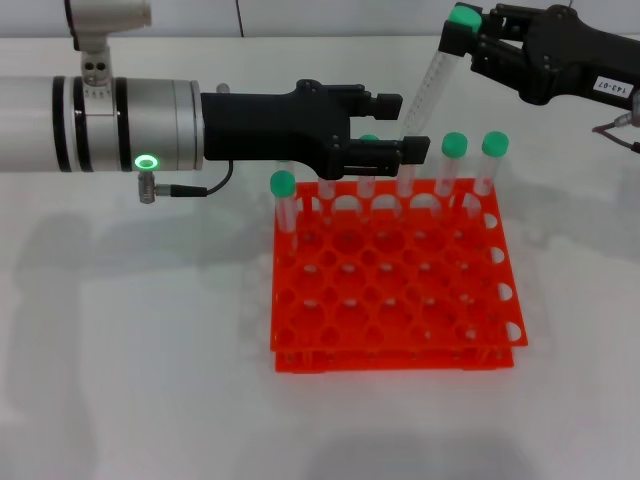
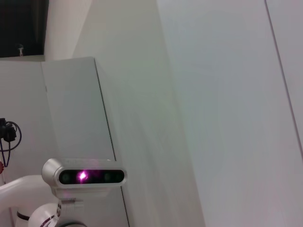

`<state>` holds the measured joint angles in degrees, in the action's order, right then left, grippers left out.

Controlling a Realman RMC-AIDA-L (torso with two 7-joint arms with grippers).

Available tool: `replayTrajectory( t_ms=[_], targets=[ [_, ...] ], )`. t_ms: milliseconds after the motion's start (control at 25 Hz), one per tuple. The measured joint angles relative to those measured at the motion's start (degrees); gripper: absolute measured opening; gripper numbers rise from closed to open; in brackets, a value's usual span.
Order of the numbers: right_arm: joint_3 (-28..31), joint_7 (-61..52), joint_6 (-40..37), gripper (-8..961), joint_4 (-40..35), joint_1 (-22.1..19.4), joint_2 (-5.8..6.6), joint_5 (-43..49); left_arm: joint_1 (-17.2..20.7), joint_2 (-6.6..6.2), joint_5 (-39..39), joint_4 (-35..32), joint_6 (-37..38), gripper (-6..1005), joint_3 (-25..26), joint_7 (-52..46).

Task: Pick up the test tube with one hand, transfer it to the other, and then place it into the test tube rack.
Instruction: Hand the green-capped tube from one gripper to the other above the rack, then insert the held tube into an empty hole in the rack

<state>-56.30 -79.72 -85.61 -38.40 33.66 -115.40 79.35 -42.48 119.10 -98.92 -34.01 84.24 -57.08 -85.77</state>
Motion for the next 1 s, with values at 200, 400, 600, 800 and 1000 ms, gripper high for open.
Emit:
replayTrajectory(
  t_ms=[200,400,600,800,1000],
  targets=[
    [-0.02,0.0,0.07,266,-0.02,0.0,0.0,0.0,0.06,-0.15,-0.21,-0.37,0.63,724,0.03,-1.26],
    [0.18,0.0,0.08,266,-0.06,-0.3,0.0,0.01,0.32,-0.29,-0.18,-0.99,0.76,863,0.39,-2.2],
    [0.32,0.0,0.02,266,-0.09,-0.43,0.0,0.01,2.61,-0.59,-0.41,-6.1,0.76,893,0.53,-6.15],
    [0.39,0.0,0.07,266,-0.1,-0.56,0.01,0.02,6.98,-1.24,-0.61,-13.98,0.86,893,0.56,-12.2],
    [0.48,0.0,0.01,266,-0.1,-0.92,0.09,-0.02,11.17,-2.5,-0.65,-21.39,3.64,893,1.02,-18.45]
  ],
)
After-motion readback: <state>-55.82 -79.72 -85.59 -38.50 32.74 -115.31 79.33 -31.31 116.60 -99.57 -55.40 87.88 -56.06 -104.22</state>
